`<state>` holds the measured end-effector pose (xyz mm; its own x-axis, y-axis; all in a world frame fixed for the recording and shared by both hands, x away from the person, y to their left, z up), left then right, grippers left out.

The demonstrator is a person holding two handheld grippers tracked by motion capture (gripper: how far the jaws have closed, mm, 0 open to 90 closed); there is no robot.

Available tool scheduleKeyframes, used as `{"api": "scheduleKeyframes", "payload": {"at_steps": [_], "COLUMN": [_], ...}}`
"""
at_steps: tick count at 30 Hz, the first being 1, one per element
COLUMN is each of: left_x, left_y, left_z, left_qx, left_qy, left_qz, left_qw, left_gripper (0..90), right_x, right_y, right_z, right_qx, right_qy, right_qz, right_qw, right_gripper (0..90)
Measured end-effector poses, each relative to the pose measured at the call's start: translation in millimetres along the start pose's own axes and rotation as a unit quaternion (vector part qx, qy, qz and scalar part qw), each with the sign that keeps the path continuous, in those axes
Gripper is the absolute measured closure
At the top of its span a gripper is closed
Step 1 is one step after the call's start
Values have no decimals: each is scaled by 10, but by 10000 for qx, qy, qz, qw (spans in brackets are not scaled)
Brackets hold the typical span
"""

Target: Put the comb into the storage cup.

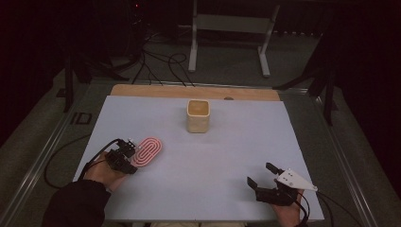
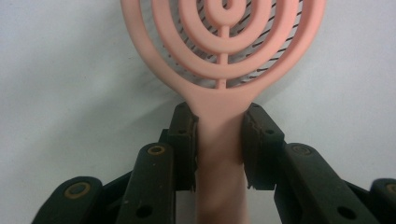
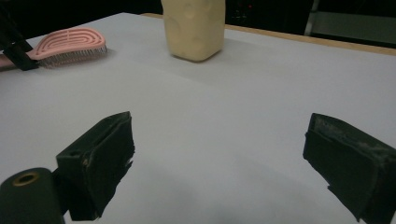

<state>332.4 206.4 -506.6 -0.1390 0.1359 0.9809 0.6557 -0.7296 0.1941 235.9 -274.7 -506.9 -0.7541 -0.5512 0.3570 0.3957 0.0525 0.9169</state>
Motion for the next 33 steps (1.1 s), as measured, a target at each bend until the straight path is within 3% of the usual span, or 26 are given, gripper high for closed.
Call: {"api": "scheduleKeyframes", "payload": {"at_steps": [13,25,33], "left_x": [1,9,74], "left_y": [8,-22,-1], "left_z": [-2,5,-18], "left_qx": [-28,115,208], "left_qy": [23,13,20], "left_qz": [20,-210,-585], "left_qw": [10000,9997,9981], "left_gripper": [700,706,708], "right_x": [-9,-21,-24], "right_y": [-3,-11,-12], "right_z": [2,3,1], "right_qx": [23,17,22], "right_qy": [9,7,11], "right_qz": [27,56,55], "right_qw": [10000,10000,10000], "right_gripper": [84,84,84]}}
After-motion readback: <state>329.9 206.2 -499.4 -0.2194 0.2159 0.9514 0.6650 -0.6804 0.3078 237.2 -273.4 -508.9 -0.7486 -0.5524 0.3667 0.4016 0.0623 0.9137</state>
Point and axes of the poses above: each handheld gripper's, and its own axes: x roughly backward along the jaws, y roughly out of its top, z roughly to its left, the point moved 2 cm from there along -x, roughly forward along the jaws, and after that the axes turned 8 degrees about -x, right-handed, at the moved point
